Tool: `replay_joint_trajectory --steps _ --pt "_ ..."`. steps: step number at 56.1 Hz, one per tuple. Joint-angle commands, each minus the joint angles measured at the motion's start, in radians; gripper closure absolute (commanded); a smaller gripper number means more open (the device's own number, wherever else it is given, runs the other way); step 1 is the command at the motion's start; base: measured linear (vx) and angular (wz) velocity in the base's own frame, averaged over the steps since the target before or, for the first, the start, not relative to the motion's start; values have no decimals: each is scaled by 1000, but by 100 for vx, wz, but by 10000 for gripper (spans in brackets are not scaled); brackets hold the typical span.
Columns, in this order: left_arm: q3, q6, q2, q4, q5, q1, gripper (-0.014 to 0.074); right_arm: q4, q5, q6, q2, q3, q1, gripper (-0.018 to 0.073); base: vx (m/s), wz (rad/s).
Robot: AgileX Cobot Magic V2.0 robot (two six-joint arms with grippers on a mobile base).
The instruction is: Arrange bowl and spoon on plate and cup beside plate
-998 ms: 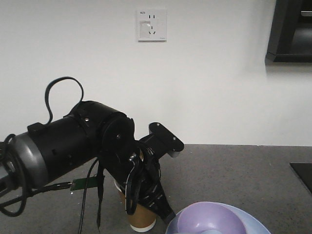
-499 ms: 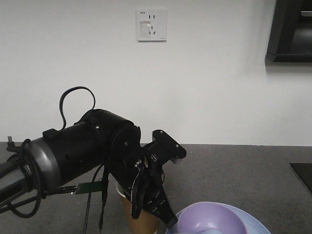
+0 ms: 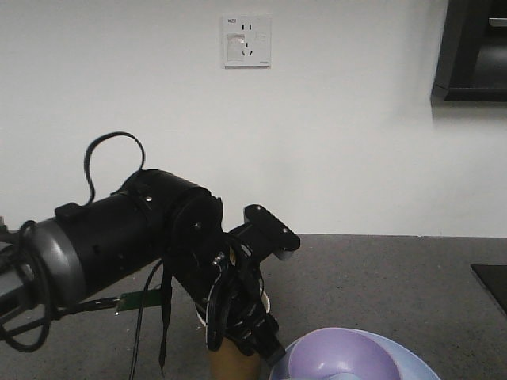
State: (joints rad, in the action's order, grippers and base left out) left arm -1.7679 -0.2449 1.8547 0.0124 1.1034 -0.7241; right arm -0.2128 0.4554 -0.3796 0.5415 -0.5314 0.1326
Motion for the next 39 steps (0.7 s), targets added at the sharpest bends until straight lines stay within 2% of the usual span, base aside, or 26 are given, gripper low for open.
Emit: replay_joint_trajectory --steps 1,4,9,16,22,27,33,39 --pt "-34 3 -114 6 -46 -10 78 1 -73 -4 1 -30 1 568 0 0" --pt "-34 3 -146 6 -47 -14 124 1 -73 -4 1 -30 1 568 0 0" --pt "-34 3 -218 6 -49 -21 284 1 -73 -4 1 -30 1 568 0 0" --pt "-33 1 -333 6 -70 -21 595 1 -74 -4 1 -30 1 568 0 0" --pt "-26 -8 -451 6 -129 -21 603 -17 -74 -1 1 -30 1 568 0 0" --pt "50 -9 -566 6 -210 -21 602 -54 -73 -1 1 -30 1 567 0 0" --pt "292 -2 -741 8 -350 -21 601 -123 -73 -3 1 -29 1 567 0 0" --pt "588 63 -935 7 -503 -20 600 -168 -87 -25 -12 -21 1 566 0 0"
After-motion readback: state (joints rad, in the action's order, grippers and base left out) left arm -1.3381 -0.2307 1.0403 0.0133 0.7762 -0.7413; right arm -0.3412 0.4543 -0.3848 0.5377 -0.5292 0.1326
